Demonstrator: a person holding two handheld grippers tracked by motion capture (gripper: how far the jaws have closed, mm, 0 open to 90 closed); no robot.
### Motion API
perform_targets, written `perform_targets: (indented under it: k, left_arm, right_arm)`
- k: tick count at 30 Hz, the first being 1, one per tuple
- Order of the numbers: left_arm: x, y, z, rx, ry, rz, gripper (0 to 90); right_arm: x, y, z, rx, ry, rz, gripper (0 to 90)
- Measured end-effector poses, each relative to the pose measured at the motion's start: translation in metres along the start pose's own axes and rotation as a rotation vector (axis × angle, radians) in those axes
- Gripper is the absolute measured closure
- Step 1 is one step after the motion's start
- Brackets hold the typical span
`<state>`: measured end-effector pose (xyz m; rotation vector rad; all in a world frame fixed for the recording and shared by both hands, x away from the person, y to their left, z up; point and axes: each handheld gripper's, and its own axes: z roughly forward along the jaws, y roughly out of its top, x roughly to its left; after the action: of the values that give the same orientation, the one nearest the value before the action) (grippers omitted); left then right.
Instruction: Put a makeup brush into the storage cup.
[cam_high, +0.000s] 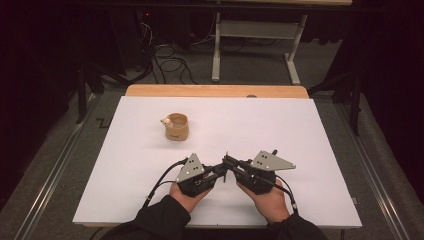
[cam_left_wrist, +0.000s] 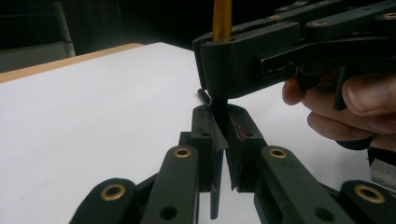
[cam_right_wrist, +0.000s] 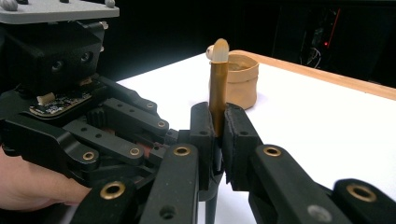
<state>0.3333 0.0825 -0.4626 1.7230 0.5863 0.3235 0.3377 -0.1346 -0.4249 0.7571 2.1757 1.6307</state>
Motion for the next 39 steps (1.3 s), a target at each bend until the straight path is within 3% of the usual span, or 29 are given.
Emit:
perform_targets:
  k: [13,26,39]
  left_arm:
    - [0.0,0.0,0.0,-0.002,0.0,0.0,83.3]
    - [0.01,0.003,-0.008,-0.02,0.031,-0.021,83.3]
    - [0.021,0.004,-0.021,-0.03,0.066,-0.046,83.3]
  right_arm:
    - [-0.001,0.0,0.0,-0.005,0.002,0.006,83.8]
    - [-0.004,0.004,-0.007,-0.039,0.021,0.009,62.9]
    - [-0.021,0.01,-0.021,-0.035,-0.041,-0.012,40.9]
